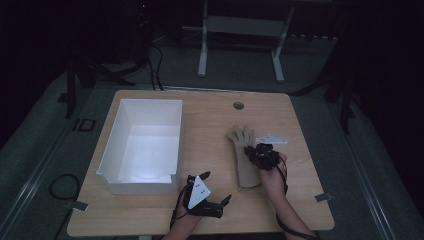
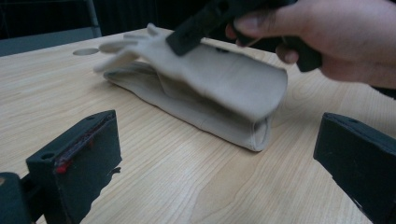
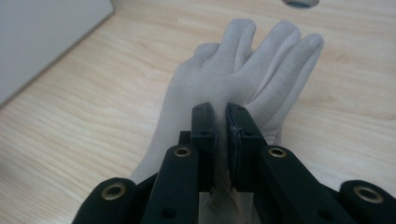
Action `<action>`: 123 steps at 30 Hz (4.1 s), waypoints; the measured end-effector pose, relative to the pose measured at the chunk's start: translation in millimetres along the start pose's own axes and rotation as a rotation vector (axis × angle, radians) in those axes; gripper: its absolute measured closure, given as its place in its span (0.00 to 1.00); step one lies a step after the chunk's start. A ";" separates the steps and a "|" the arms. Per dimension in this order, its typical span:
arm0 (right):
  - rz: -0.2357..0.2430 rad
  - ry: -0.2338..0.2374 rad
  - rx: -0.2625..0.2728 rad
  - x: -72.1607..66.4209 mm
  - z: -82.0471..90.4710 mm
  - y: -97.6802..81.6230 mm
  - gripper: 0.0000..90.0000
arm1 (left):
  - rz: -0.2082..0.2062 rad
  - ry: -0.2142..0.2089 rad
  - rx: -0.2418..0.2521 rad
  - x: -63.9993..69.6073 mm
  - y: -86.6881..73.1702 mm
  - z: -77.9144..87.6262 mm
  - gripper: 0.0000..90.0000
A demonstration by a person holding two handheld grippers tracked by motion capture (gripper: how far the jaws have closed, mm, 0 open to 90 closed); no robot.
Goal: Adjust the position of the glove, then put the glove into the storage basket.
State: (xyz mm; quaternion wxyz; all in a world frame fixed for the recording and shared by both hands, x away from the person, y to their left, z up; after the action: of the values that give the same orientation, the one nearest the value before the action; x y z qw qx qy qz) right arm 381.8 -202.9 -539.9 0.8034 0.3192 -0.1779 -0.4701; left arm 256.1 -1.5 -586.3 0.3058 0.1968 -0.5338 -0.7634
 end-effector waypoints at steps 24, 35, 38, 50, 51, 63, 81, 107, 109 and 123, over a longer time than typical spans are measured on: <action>-0.075 -0.020 0.042 7.6 -0.8 -2.9 0.91 | 0.002 0.000 -0.001 -0.2 0.0 -0.1 0.01; -0.066 -0.014 -0.013 6.6 -21.4 -17.1 0.89 | 0.001 -0.001 -0.003 0.0 0.1 -0.4 0.01; -0.059 -0.008 -0.009 6.3 -22.3 -18.8 0.88 | 0.003 -0.002 -0.003 -0.2 0.3 -0.7 0.01; -0.013 0.122 0.069 28.6 12.0 -1.5 0.24 | -0.057 -0.016 -0.090 7.7 5.0 -15.0 0.01; -0.013 0.122 0.069 28.6 12.0 -1.5 0.24 | -0.057 -0.016 -0.090 7.7 5.0 -15.0 0.01; 0.047 0.163 0.107 54.0 30.8 11.2 0.16 | -0.277 -0.216 -0.293 21.6 25.2 -61.0 0.18; -0.077 0.206 -0.035 70.9 -36.9 26.2 0.34 | -0.339 -0.267 -0.421 10.4 27.2 -93.0 0.47; -0.072 0.309 -0.111 57.1 -61.2 23.1 0.73 | -0.244 -0.248 -0.439 -4.9 34.6 -93.6 0.91; -0.077 0.318 -0.106 57.0 -58.7 24.1 0.73 | -0.258 -0.247 -0.457 -4.0 38.0 -91.4 0.91; -0.068 0.350 0.008 47.4 -15.9 52.4 0.73 | -0.285 -0.237 -0.462 -6.8 80.2 -62.8 0.92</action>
State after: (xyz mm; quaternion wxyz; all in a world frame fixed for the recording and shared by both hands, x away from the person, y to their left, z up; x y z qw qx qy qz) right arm 448.2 -220.0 -516.7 0.8045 0.4050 -0.0261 -0.4337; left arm 321.0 -60.0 -533.6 0.1679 0.1045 -0.3451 -0.9175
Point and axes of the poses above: each handheld gripper's, and its own axes: z roughly backward along the jaws, y roughly out of its top, x roughly to its right, the point moved 3 cm from there along -z, roughly forward along the jaws, and after that the axes turned 7 degrees about -x, right-handed, at the moved point
